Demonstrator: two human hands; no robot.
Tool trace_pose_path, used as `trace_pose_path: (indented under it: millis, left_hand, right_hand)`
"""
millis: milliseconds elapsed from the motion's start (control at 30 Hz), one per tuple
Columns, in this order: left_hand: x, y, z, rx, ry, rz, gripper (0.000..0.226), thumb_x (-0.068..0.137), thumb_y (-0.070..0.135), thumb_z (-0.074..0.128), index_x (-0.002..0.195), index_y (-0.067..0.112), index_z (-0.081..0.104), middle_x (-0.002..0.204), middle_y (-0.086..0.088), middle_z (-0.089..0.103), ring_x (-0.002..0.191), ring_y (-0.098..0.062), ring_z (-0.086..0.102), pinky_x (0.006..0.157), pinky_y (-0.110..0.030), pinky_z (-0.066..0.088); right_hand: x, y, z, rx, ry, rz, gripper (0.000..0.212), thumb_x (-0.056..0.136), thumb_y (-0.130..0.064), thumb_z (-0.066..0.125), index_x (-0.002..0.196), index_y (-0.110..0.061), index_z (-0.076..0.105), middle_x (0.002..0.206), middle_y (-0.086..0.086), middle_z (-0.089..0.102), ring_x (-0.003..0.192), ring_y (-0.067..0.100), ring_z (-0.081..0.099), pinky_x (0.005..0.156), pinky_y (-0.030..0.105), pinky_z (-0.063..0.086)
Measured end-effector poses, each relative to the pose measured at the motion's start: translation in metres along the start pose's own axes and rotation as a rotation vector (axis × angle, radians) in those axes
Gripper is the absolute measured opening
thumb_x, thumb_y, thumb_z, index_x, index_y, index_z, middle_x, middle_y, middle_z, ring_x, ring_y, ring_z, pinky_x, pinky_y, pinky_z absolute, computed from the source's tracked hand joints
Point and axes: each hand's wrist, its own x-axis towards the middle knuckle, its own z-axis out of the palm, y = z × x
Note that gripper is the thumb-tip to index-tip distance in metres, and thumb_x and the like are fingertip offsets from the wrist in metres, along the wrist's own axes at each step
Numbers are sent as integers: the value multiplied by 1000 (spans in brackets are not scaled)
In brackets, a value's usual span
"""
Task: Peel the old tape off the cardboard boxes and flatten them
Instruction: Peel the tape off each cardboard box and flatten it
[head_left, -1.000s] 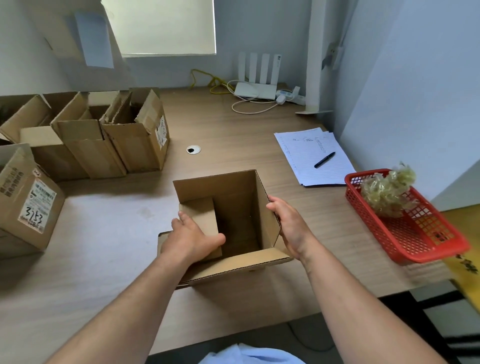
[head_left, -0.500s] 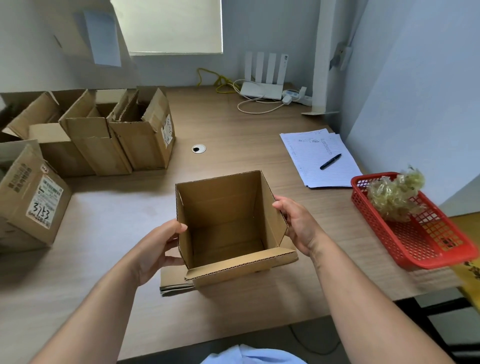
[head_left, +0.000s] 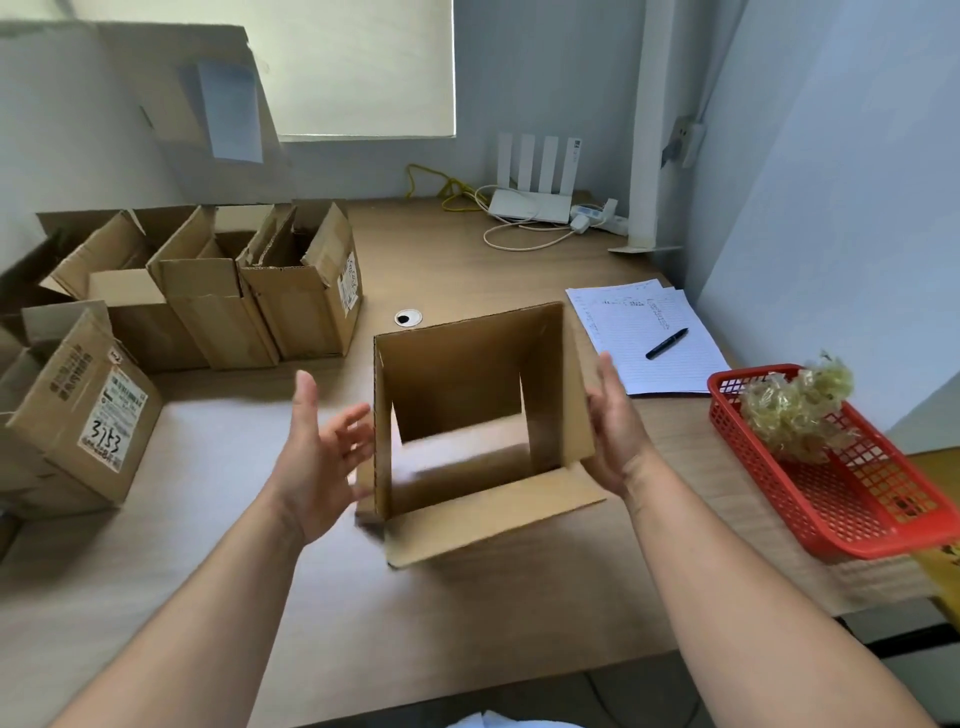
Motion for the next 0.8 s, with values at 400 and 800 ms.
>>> trace_pose_path:
  millis: [400, 800]
  left_hand:
    - [-1, -21, 11, 62, 35, 24, 91, 66, 85, 41, 131, 23, 55, 127, -1, 62, 125, -20, 50, 98, -48, 44]
    - [11, -43, -1, 250, 112, 38, 51, 84, 43, 68, 128, 45, 42, 116, 8, 66, 101, -18, 67, 78, -35, 55]
  right_hand:
    - [5, 32, 0, -239, 113, -49, 43, 96, -38, 49, 113, -2, 65, 112, 21, 67, 100, 30, 63, 94, 48, 48]
    - [16, 58, 10, -579, 52, -15, 48, 102, -30, 36, 148, -19, 30, 151, 1, 35, 136, 14, 35, 116, 35, 25]
